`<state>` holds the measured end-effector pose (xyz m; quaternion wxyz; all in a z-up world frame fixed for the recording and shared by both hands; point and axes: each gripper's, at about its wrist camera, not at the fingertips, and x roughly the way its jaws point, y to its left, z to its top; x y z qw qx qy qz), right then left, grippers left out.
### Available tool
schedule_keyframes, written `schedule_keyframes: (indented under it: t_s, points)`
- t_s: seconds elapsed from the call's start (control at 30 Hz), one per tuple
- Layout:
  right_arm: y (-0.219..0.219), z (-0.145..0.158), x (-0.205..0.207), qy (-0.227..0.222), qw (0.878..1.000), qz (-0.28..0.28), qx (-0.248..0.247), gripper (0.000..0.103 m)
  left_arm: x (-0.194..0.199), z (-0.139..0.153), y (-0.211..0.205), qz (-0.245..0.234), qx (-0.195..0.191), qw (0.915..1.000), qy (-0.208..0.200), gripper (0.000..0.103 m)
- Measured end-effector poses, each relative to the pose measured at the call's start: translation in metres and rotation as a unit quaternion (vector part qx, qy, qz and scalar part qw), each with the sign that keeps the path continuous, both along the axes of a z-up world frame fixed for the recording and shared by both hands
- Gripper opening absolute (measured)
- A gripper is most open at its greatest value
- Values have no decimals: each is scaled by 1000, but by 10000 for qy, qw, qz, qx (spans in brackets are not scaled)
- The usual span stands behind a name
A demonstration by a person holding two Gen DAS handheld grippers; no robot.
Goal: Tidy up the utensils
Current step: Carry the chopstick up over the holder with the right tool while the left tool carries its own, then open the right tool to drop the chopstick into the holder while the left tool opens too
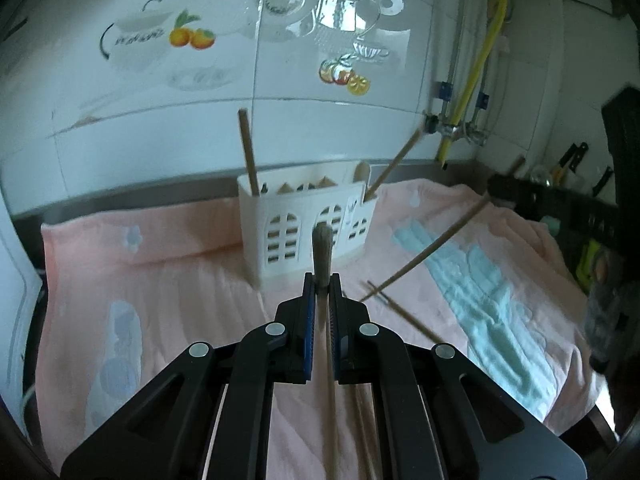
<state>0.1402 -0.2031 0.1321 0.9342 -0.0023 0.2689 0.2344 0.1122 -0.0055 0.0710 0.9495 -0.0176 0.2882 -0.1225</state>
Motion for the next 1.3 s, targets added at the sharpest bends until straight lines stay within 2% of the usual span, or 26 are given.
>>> schedule_keyframes:
  t_s: [0.17, 0.43, 0.6, 0.8, 1.0, 1.3]
  points:
    - [-6, 35, 22, -154, 9999, -43, -51, 7, 11, 19, -7, -120, 40, 9998, -153, 6]
    - [-23, 84, 48, -524, 9973, -391, -342, 7, 26, 73, -20, -288, 155, 9976, -617, 6]
    - [-24, 99, 63, -624, 9960, -462, -447, 7, 39, 106, -27, -262, 206, 9947, -973, 6]
    - [-12, 101, 84, -623, 9958, -380, -546, 7, 67, 144, -31, 31, 384, 9886, -1456, 6]
    - [-2, 87, 108, -428, 9962, -333, -686, 7, 90, 143, -27, 350, 605, 9842, -1628, 6]
    - [5, 52, 128, -68, 9962, -287, -815, 7, 130, 93, 2, 603, 204, 9931, -988, 6]
